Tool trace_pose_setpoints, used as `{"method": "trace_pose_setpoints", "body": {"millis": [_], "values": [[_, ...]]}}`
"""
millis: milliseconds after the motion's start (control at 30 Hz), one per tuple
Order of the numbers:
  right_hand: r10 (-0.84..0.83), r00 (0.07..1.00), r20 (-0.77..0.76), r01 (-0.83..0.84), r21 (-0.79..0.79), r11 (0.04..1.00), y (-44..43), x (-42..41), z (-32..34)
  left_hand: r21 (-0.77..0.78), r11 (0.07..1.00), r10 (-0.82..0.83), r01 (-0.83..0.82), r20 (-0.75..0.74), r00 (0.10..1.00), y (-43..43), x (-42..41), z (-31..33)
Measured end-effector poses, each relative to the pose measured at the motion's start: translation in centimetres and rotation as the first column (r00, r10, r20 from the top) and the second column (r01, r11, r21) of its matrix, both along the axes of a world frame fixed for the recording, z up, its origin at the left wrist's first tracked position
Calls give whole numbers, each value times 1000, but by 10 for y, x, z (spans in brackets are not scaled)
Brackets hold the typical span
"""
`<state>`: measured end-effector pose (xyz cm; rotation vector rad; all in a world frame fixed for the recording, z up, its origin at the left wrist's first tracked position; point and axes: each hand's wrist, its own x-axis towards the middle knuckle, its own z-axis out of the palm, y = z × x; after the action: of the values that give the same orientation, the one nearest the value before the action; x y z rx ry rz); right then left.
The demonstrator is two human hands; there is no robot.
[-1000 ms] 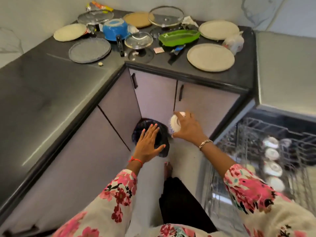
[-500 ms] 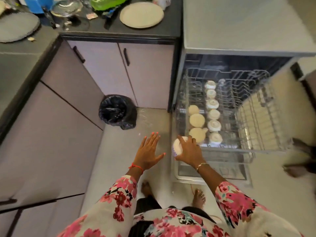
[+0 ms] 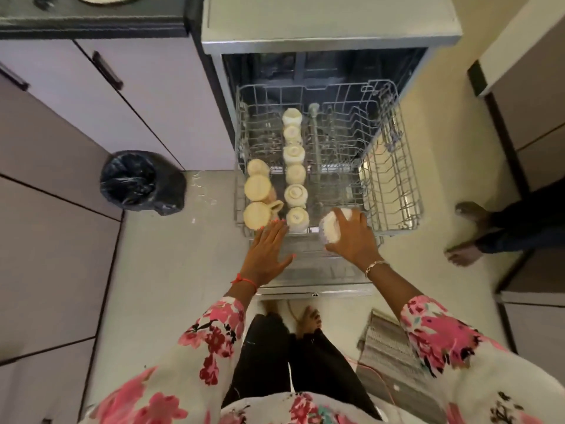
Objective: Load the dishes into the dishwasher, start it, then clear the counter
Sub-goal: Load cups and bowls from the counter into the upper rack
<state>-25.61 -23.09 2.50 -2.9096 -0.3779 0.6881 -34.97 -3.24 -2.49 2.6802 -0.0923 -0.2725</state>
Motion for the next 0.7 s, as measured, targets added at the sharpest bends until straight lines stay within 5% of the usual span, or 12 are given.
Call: {"method": "trace_pose_setpoints", "body": {"millis": [700], "values": [[290,954,-80,-301,-249,920,2,102,-142,0,997,-79,79,-47,996,-37,48,-102]]}}
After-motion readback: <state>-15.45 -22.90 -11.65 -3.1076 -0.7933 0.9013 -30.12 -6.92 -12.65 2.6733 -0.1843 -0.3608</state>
